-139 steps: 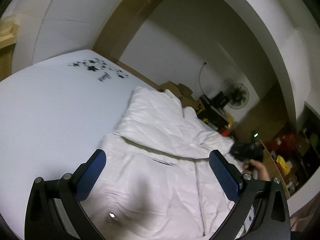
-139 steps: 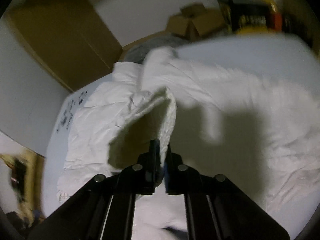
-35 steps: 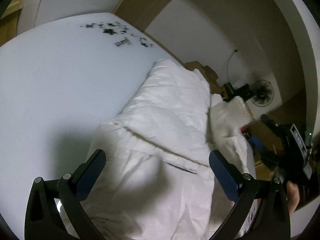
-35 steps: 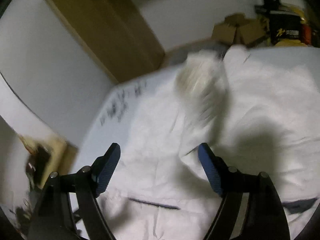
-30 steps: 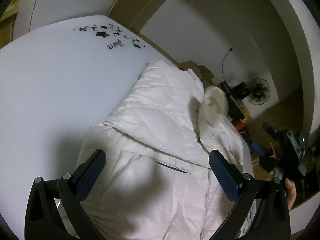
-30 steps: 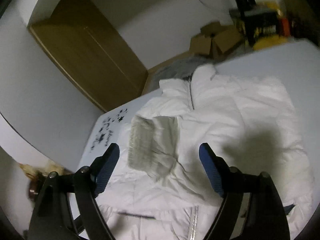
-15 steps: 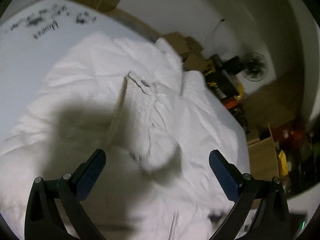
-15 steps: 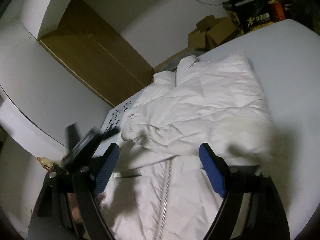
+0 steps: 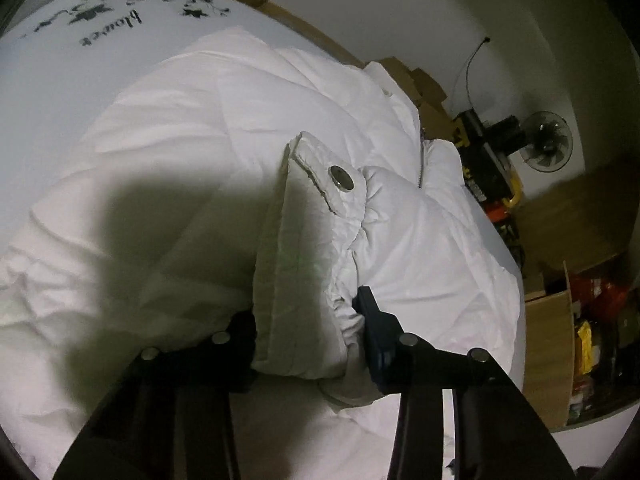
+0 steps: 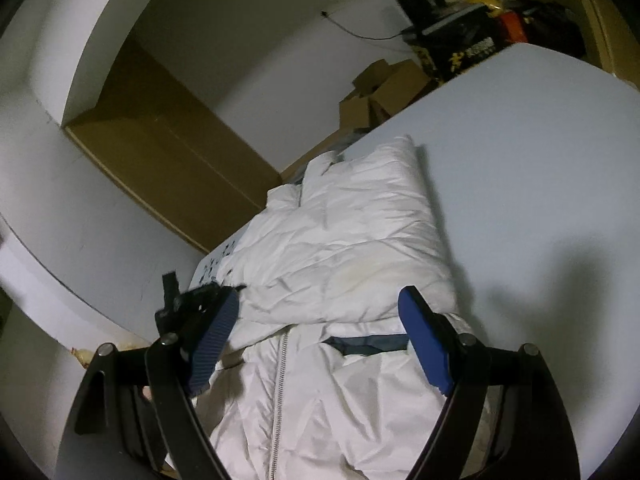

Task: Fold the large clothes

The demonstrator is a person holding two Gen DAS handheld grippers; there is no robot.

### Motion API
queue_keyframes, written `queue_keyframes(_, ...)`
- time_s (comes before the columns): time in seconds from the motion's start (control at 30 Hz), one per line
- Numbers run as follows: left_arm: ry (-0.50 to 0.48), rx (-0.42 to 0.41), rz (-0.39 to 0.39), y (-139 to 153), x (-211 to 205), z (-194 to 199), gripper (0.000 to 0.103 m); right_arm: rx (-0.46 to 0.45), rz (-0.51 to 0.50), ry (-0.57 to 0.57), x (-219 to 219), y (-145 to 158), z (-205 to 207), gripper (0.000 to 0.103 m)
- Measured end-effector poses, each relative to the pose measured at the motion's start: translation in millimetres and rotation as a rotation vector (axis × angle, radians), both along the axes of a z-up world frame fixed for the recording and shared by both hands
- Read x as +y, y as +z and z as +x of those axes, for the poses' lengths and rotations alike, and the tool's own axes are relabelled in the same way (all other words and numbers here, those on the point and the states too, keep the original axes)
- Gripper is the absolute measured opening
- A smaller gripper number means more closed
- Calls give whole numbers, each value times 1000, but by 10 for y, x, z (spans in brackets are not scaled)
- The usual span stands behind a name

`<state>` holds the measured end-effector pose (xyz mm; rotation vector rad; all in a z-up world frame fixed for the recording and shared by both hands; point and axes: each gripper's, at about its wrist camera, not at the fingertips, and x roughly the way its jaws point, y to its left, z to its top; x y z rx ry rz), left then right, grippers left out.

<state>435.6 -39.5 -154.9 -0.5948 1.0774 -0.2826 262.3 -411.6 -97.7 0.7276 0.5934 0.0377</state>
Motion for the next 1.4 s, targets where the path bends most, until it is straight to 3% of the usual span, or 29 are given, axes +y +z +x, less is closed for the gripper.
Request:
queue_keyframes(0.1,-8,-44,-3,-36,53,-23,46,-7,-14,-11,-37,0,-43,82)
queue_keyframes(0.17,-22,-26,-51,-108,94,-2,49,37,-53,-12,-25,-57,7,82)
queue_keyframes(0.23,-67,0,-88,-74,145,-28,65,73,-43,7,-37,-113,17,82)
queue_keyframes(0.27,-94,1,-116,-18,183,-98,85,96,-35,32,-38,-149,3,82)
queue_keyframes(0.3,-130,-12,-163,95,271,-243,92,108,-29,51,-50,-178,-30,83)
queue_keyframes(0.43,-254,-51,-223,463,705,-879,95,219,23,68,-220,-381,-280,84)
queue_keyframes(0.47,-272,-58,-208,526,843,-1034,103,250,41,72,-269,-440,-366,84)
queue_keyframes(0.6,-212,-61,-147,598,1635,-1742,103,353,91,91,-383,-668,-697,84)
queue_keyframes(0.73,-75,25,-170,317,2337,-2218,103,418,136,126,-335,-876,-887,84)
queue_keyframes(0.83,-35,72,-189,98,2524,-2406,103,447,162,158,-226,-1001,-954,84)
queue_keyframes(1.07,-95,103,-190,-173,2220,-2376,103,465,142,184,-54,-1036,-1113,84)
queue_keyframes(1.4,-162,126,-189,-308,1852,-2328,103,478,165,166,-75,-1115,-1145,84)
